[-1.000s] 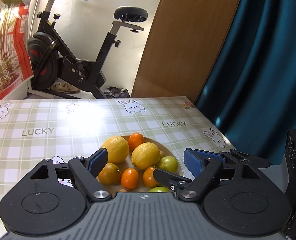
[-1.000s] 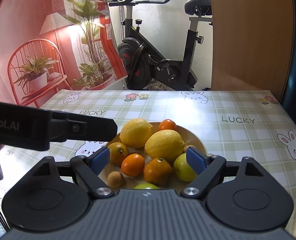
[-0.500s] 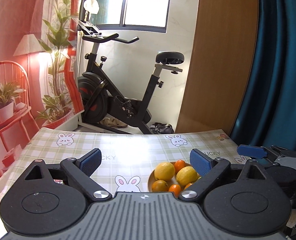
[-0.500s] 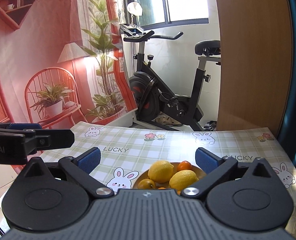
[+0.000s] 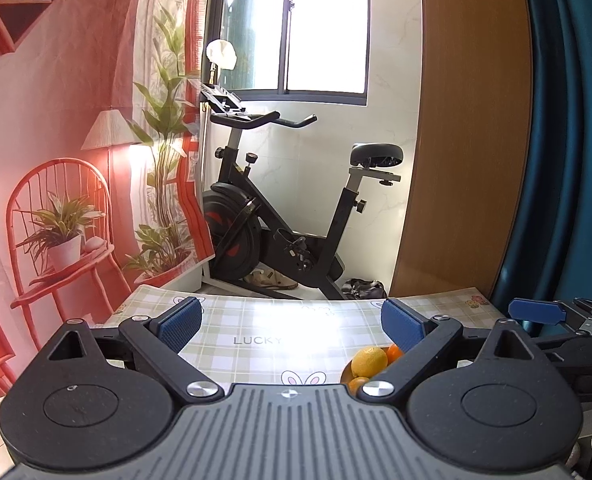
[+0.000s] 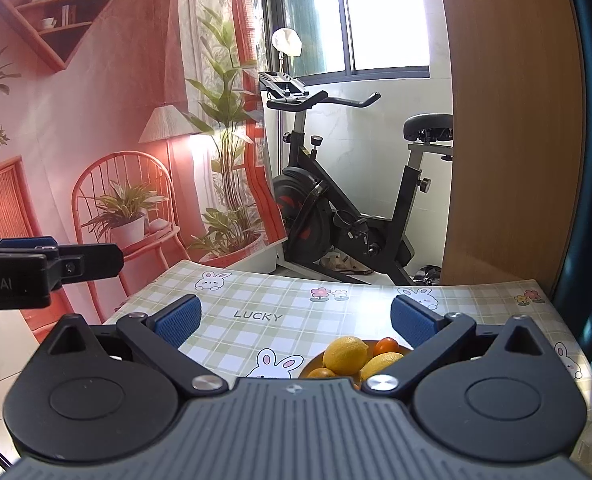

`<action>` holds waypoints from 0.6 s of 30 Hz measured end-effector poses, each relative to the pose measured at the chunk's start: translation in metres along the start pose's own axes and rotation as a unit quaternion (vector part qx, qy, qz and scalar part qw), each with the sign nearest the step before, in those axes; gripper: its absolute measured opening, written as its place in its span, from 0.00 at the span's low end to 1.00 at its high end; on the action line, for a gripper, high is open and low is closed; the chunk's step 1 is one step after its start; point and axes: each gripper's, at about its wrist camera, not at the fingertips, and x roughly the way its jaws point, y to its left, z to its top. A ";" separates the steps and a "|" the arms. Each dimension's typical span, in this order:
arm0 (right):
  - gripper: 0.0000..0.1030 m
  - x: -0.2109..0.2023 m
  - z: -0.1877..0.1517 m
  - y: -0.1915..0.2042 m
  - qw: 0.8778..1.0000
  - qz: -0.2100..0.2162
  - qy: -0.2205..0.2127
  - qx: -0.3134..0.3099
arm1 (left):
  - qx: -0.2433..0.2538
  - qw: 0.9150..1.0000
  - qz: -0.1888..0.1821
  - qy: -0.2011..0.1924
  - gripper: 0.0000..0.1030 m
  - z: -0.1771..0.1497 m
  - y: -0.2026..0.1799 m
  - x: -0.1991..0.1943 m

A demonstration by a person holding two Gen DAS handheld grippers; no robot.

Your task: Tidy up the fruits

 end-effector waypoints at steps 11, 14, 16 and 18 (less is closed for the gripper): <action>1.00 -0.013 0.004 -0.001 1.000 -0.001 -0.015 0.001 | 0.012 0.998 0.061 -0.021 0.97 0.003 -0.004 -0.017; 1.00 -0.016 0.003 -0.002 1.000 -0.001 -0.018 0.002 | 0.012 0.998 0.061 -0.024 0.97 0.005 -0.005 -0.020; 1.00 -0.017 0.003 -0.003 1.000 -0.001 -0.019 0.003 | 0.010 0.998 0.059 -0.025 0.97 0.004 -0.005 -0.022; 1.00 -0.017 0.003 -0.003 1.000 -0.001 -0.019 0.003 | 0.010 0.998 0.061 -0.024 0.97 0.004 -0.005 -0.022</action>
